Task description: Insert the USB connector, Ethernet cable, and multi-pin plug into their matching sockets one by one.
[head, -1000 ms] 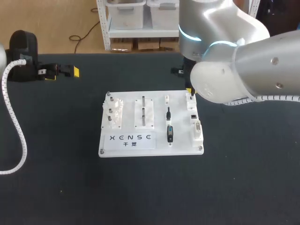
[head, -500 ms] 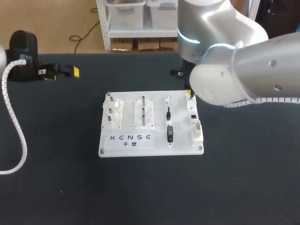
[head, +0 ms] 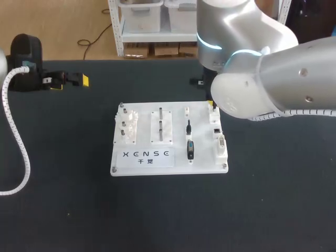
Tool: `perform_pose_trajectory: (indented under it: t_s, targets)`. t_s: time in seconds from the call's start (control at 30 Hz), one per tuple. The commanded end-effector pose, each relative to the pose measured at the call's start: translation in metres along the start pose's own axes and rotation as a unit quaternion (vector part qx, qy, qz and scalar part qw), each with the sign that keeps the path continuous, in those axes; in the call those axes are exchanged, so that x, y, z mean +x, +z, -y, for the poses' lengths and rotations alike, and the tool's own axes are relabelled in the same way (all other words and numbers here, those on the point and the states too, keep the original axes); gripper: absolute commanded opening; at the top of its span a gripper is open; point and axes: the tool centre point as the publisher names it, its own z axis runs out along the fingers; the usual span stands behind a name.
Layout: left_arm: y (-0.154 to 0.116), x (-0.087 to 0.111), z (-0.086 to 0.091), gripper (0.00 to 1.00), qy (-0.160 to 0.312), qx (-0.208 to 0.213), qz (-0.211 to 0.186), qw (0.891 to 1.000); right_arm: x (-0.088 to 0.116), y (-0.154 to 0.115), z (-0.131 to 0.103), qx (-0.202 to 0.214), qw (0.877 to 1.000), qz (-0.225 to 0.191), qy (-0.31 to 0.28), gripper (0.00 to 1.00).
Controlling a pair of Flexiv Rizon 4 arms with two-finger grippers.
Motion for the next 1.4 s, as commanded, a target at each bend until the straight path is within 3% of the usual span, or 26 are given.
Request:
perform_pose_trajectory:
  t_s: [0.03,0.5,1.4]
  targets:
    - [0.0,0.0,0.0,1.0,0.0,0.0,0.0,1.0,0.0016,0.0058,-0.0033,0.001,1.0,0.002,-0.001,0.0]
    - [0.0,0.0,0.0,1.0,0.0,0.0,0.0,1.0,-0.0009,0.0111,0.0,0.007,1.0,0.006,-0.001,0.0]
    - [0.0,0.0,0.0,1.0,0.0,0.0,0.0,1.0,0.0017,0.008,0.0009,-0.022,0.999,0.004,-0.039,0.0]
